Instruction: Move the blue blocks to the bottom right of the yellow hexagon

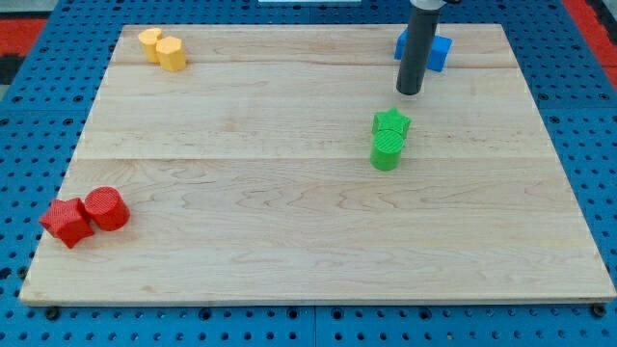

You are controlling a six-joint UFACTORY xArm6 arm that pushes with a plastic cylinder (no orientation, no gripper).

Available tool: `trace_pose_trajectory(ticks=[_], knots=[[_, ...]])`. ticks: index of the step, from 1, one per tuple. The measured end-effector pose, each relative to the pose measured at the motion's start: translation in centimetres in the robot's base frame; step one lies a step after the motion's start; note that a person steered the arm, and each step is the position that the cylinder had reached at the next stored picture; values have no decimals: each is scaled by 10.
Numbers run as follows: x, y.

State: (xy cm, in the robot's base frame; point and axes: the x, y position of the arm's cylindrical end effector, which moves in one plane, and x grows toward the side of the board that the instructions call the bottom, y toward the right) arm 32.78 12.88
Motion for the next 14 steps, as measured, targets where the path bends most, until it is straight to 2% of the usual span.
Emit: trace_pose_trajectory(ticks=[1, 2, 3, 4, 5, 6, 7, 10, 11, 12, 13, 14], knots=[[0, -1], [2, 27], [51, 59], [39, 31], [-16, -18], [-37, -42], [-29, -105], [-67, -135], [-65, -135], [-108, -138], [-135, -102], [-136, -9]])
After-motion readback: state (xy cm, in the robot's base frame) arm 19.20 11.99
